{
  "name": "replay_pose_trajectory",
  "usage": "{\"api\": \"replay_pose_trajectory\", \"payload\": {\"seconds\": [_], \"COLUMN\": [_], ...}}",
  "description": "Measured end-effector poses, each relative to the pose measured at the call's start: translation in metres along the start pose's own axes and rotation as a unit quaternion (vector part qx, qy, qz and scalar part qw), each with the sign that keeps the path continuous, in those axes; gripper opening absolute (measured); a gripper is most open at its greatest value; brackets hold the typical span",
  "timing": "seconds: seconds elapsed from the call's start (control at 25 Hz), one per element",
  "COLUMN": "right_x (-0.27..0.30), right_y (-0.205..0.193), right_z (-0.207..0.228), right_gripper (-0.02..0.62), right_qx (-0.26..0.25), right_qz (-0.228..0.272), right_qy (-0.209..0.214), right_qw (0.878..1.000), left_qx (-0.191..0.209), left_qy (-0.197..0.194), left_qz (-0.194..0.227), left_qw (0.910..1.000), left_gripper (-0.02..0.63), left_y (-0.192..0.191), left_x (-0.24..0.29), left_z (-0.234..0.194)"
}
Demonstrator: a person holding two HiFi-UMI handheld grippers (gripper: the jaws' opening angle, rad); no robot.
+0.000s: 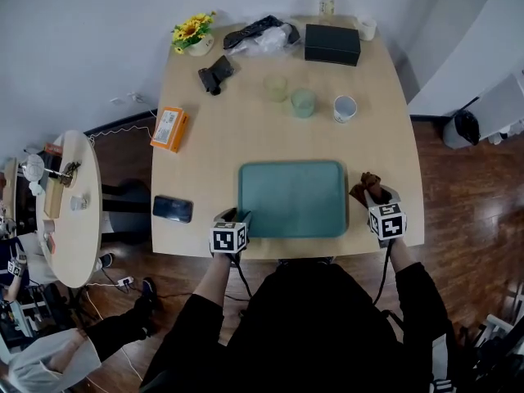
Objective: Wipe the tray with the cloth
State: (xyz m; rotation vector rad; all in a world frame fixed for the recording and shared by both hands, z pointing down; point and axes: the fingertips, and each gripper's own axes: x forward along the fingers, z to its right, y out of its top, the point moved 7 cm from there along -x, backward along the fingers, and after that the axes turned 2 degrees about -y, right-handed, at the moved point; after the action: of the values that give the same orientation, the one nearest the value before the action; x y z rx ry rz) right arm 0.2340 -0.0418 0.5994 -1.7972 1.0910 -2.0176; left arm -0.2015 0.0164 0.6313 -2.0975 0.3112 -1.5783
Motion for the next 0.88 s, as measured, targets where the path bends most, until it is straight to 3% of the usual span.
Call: {"api": "replay_pose_trajectory", "payload": {"seconds": [0.28, 0.52, 0.68, 0.72, 0.76, 0.88], "right_x": [-0.062, -0.139, -0.148, -0.145, -0.141, -0.126], "right_y": [0.054, 0.092, 0.096, 0.096, 0.096, 0.097], "right_z": [-0.017, -0.038, -0.042, -0.042, -0.042, -0.045], "right_gripper": [0.112, 0.112, 0.112, 0.112, 0.112, 0.112], "right_qx": [0.040, 0.051, 0.044, 0.045, 0.048, 0.055], "right_qz": [0.080, 0.170, 0.181, 0.180, 0.178, 0.170], "right_qy": [0.009, 0.006, 0.007, 0.007, 0.008, 0.013], "right_qw": [0.996, 0.984, 0.983, 0.983, 0.983, 0.984], "left_qx": [-0.003, 0.000, 0.002, 0.002, 0.000, -0.014], "left_qy": [-0.002, -0.001, 0.000, -0.002, -0.003, 0.004], "left_qz": [0.008, 0.019, 0.020, 0.018, 0.015, 0.011], "left_qw": [1.0000, 0.9998, 0.9998, 0.9998, 0.9999, 0.9998], "left_gripper": [0.181, 0.170, 0.167, 0.149, 0.073, 0.051], "left_y": [-0.003, -0.004, -0.004, -0.004, -0.004, -0.004], "left_x": [-0.001, -0.001, -0.001, -0.001, -0.001, -0.001], "left_z": [-0.009, -0.009, -0.008, -0.007, -0.006, -0.004]}}
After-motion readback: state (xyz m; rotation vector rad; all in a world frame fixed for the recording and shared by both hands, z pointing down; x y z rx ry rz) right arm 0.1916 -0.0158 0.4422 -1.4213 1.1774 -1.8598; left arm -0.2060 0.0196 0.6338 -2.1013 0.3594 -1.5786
